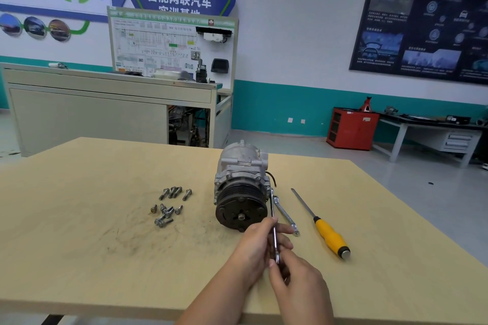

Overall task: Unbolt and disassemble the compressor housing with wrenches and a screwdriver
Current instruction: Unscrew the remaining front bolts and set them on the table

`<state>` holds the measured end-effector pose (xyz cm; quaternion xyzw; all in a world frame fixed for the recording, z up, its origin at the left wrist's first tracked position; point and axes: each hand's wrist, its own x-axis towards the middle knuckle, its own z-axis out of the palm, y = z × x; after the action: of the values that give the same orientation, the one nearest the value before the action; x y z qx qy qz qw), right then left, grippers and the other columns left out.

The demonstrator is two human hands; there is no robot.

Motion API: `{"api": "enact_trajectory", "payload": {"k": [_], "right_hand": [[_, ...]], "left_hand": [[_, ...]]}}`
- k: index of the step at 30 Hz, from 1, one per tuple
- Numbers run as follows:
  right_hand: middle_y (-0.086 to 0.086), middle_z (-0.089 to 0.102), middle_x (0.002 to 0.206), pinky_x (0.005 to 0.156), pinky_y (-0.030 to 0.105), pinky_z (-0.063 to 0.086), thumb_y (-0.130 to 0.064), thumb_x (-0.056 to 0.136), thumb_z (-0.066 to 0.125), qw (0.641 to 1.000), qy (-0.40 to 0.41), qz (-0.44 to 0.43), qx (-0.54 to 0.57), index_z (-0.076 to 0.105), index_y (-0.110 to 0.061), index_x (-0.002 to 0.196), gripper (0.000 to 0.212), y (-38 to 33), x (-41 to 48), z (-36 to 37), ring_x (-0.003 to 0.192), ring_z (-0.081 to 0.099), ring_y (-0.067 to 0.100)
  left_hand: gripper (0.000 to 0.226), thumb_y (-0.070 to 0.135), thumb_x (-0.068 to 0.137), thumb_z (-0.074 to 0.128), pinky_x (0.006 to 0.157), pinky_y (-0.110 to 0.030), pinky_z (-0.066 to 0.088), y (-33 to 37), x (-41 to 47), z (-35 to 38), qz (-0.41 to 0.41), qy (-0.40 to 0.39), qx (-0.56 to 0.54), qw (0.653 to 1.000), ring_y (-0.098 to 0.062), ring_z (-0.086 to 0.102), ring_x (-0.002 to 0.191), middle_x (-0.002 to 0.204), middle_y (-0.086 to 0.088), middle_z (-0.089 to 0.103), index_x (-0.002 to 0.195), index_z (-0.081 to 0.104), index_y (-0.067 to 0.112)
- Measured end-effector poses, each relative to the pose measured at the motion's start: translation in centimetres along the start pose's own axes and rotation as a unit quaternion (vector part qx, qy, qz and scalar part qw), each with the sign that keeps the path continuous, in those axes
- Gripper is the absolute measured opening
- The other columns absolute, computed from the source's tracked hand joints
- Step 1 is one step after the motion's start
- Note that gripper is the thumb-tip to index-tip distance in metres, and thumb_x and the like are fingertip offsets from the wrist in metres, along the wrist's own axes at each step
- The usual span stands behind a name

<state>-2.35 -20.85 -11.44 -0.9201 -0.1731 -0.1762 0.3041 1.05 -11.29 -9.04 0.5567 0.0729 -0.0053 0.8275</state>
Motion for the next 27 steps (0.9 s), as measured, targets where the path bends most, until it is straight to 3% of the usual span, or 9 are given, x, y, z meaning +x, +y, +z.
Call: {"api": "enact_trajectory", "payload": {"k": [4,11,18,27], "right_hand": [[-0.013,0.044,0.072,0.062,0.009,0.035,-0.041,0.094,0.046,1.0,-0.007,0.009,-0.011,0.057,-0.032,0.105,0.019,0.28,0.0,0.36,0.067,0.043,0.003],[-0.012,0.047,0.077,0.058,0.008,0.032,-0.04,0.093,0.047,1.0,-0.013,0.007,0.002,0.057,-0.034,0.112,0.022,0.52,-0.11,0.39,0.072,0.043,0.004],[-0.012,0.047,0.077,0.06,0.009,0.034,-0.039,0.094,0.047,1.0,-0.011,0.003,0.008,0.056,-0.034,0.116,0.025,0.48,-0.09,0.34,0.072,0.044,0.004],[-0.012,0.051,0.081,0.067,0.016,0.037,-0.036,0.094,0.047,1.0,0.01,0.005,0.023,0.043,-0.043,0.135,0.042,0.74,-0.49,0.21,0.073,0.046,0.005]], "left_hand": [[0.056,0.025,0.098,0.038,0.045,-0.026,0.03,-0.2,0.21,-0.11,-0.01,0.011,0.02,1.0,-0.02,0.044,0.046,0.048,-0.006,0.055,0.053,0.071,0.012],[0.052,0.023,0.096,0.041,0.041,-0.021,0.036,-0.29,0.42,-0.26,-0.02,0.02,0.008,1.0,-0.019,0.046,0.041,0.048,-0.011,0.057,0.051,0.065,0.011],[0.042,0.03,0.095,0.049,0.038,-0.018,0.035,-0.36,0.44,-0.27,-0.022,0.017,0.021,0.999,-0.018,0.047,0.039,0.048,-0.01,0.057,0.059,0.057,0.01],[0.042,0.029,0.099,0.042,0.036,-0.016,0.033,-0.42,0.26,-0.18,-0.005,0.014,0.046,0.999,-0.014,0.045,0.035,0.045,-0.007,0.055,0.064,0.054,0.009]]}}
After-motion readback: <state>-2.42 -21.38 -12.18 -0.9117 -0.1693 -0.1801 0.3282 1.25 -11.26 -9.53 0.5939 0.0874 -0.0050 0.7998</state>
